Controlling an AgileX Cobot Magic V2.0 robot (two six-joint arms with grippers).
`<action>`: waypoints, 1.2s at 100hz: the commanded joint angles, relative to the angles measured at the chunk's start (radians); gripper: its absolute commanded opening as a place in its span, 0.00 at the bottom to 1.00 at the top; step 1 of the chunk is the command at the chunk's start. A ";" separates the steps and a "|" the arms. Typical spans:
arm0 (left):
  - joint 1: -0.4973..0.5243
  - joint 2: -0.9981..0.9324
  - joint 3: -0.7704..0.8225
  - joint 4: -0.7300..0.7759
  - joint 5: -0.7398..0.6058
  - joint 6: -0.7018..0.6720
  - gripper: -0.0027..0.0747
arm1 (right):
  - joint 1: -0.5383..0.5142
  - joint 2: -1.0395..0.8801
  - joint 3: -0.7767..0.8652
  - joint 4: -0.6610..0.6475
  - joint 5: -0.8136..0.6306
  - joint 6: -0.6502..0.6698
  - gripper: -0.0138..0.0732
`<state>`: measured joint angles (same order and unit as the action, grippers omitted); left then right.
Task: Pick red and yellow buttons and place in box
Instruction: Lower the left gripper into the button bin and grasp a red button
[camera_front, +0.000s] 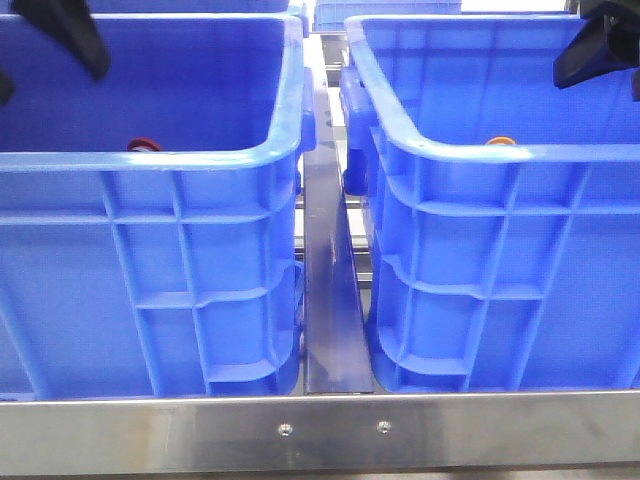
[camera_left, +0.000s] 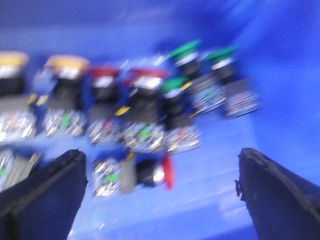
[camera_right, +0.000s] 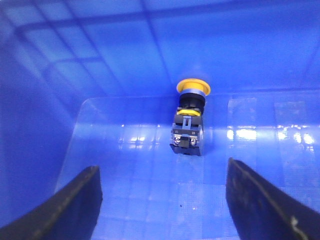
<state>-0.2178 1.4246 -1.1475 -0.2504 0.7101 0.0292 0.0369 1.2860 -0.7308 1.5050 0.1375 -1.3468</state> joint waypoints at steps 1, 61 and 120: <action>0.001 0.001 -0.031 0.023 -0.031 -0.038 0.77 | -0.005 -0.033 -0.024 0.014 0.015 -0.011 0.78; -0.005 0.158 -0.082 -0.033 -0.143 0.107 0.77 | -0.005 -0.033 -0.024 0.015 0.012 -0.011 0.78; -0.005 0.290 -0.103 -0.122 -0.174 0.163 0.76 | -0.005 -0.033 -0.024 0.015 -0.026 -0.011 0.78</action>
<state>-0.2178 1.7489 -1.2205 -0.3502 0.5858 0.1916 0.0369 1.2860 -0.7308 1.5065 0.1208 -1.3468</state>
